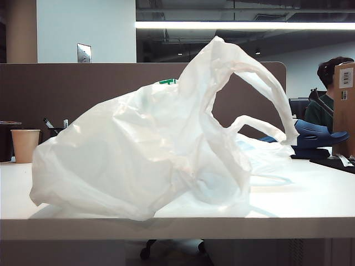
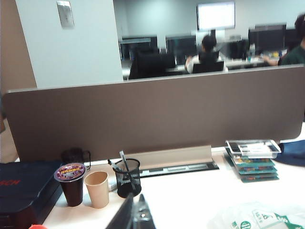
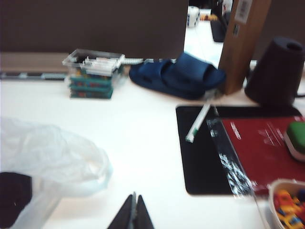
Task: Put the power bank into the bag.
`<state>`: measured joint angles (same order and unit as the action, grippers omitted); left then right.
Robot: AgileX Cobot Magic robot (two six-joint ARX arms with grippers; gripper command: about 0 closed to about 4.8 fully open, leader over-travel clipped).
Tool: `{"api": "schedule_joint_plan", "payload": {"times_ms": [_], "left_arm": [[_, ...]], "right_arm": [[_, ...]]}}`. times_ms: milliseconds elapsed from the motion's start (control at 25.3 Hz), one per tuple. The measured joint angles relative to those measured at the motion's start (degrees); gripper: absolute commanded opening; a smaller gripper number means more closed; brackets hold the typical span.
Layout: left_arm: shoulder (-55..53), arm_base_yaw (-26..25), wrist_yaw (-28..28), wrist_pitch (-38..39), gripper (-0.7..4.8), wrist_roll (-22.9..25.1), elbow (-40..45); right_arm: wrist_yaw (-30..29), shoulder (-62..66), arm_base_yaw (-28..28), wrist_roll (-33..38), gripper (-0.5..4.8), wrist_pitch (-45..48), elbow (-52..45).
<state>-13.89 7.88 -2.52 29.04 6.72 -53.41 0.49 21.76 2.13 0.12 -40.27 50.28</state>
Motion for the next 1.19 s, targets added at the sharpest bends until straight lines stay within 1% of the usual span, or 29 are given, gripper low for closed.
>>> {"api": "schedule_joint_plan", "payload": {"times_ms": [119,237,316,435,593,672,751,869,988,1185], "left_arm": [[5.3,0.0,0.0,-0.7,-0.06,0.0,5.5],[9.3,0.0,0.2,-1.8,-0.06,-0.1,9.6],[11.1,0.0,1.4,-2.7,-0.06,-0.1,11.6],[12.9,0.0,2.4,-2.4,-0.06,-0.1,14.0],[13.9,0.0,2.5,-2.6,-0.06,0.0,16.4],[13.8,0.0,3.7,-3.8,-0.06,0.1,18.0],[13.8,0.0,5.3,-5.7,-0.06,0.1,20.3],[13.7,0.0,6.0,-9.0,-0.06,0.1,22.9],[13.7,0.0,6.1,-17.3,-0.06,0.1,29.1],[13.7,0.0,6.2,-25.8,-0.06,0.1,38.1]], "right_arm": [[-2.9,-2.6,0.0,0.0,-0.08,4.5,-5.5],[-3.1,-4.6,0.0,0.0,-0.08,6.3,-8.5],[-3.1,-6.1,0.0,0.2,-0.08,6.9,-10.6],[-3.1,-7.7,0.0,0.7,-0.08,7.9,-12.9],[-3.1,-10.8,0.0,1.1,-0.08,11.8,-17.2],[-3.2,-11.8,0.1,1.2,-0.08,13.6,-18.8],[-3.2,-13.6,0.1,1.3,-0.08,14.6,-20.6],[-3.2,-15.4,0.2,1.3,-0.08,15.4,-23.3],[-3.2,-19.0,0.3,1.6,-0.08,17.4,-28.5],[-3.6,-21.5,0.3,1.7,-0.08,23.1,-34.8]]}}
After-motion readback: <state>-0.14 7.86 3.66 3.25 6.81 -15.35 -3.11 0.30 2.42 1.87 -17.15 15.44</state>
